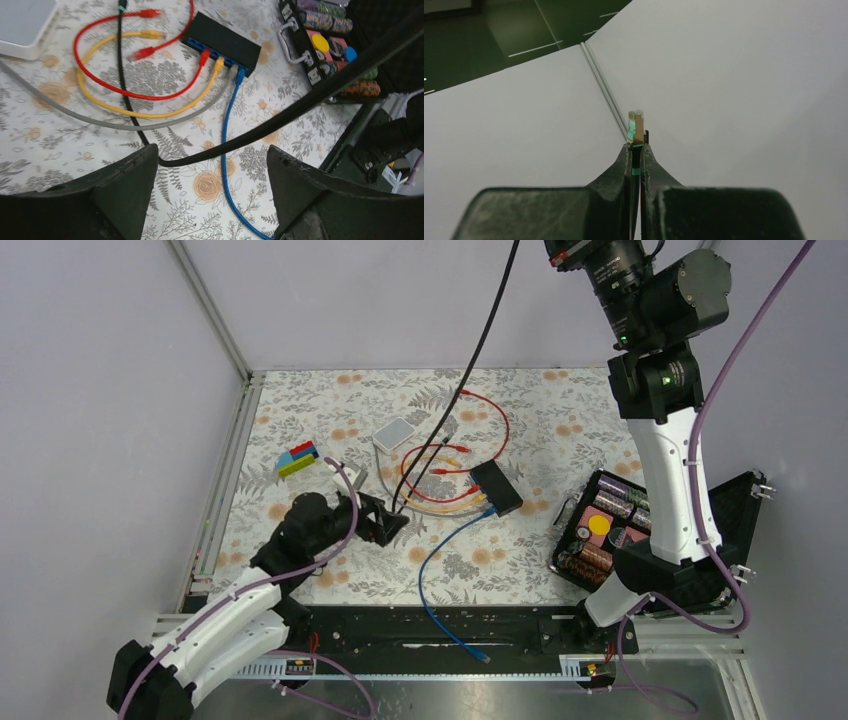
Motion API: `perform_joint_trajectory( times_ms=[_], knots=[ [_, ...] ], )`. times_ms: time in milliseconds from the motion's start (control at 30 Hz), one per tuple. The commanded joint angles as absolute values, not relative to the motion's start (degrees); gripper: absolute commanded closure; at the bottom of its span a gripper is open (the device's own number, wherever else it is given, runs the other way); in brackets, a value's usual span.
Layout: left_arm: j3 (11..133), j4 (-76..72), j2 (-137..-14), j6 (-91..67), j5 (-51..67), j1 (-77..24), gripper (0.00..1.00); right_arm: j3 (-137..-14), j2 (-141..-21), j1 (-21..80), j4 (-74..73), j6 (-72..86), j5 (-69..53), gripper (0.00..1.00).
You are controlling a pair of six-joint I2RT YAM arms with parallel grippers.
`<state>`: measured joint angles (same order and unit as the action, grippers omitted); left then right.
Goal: Insert the plug into the switch port
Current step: Pick up the connector from the center of the board.
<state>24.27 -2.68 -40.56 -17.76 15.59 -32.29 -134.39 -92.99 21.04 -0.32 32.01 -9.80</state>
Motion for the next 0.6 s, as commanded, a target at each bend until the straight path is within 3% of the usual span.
perform_joint_trajectory(
  times_ms=[0, 100, 167, 200, 267, 300, 400, 567],
  knots=[
    [21.2, -13.0, -42.3, -15.4, 11.6, -36.1, 0.20, -135.6, -92.9, 20.8, 0.4, 31.9, -8.2, 0.97],
    [19.0, -17.6, -45.2, -14.0, 6.2, -37.2, 0.20, -135.1, -92.8, 20.8, 0.4, 31.7, -8.5, 0.97],
    [17.5, -24.4, -47.1, -13.6, 5.3, -37.1, 0.29, -134.7, -92.9, 20.7, 0.4, 31.4, -9.0, 0.96],
    [17.1, -27.4, -48.2, -13.6, 5.2, -37.1, 0.46, -134.6, -93.2, 20.5, 0.4, 31.2, -9.4, 0.96],
    [19.2, -24.8, -49.8, -13.5, 3.8, -37.1, 0.89, -134.4, -93.9, 19.9, -0.7, 31.2, -10.1, 0.96],
    [22.4, -16.0, -49.7, -13.8, 0.8, -37.2, 1.00, -134.2, -94.0, 19.4, -2.0, 30.6, -10.3, 0.96],
    [33.1, 5.9, -46.4, -13.8, -6.7, -37.2, 1.00, -131.0, -93.3, 17.8, -4.7, 27.7, -11.4, 0.96],
    [43.7, 17.0, -39.6, -11.9, -11.1, -37.1, 1.00, -110.4, -85.9, 17.1, 3.8, 24.6, -10.5, 0.96]
  ],
)
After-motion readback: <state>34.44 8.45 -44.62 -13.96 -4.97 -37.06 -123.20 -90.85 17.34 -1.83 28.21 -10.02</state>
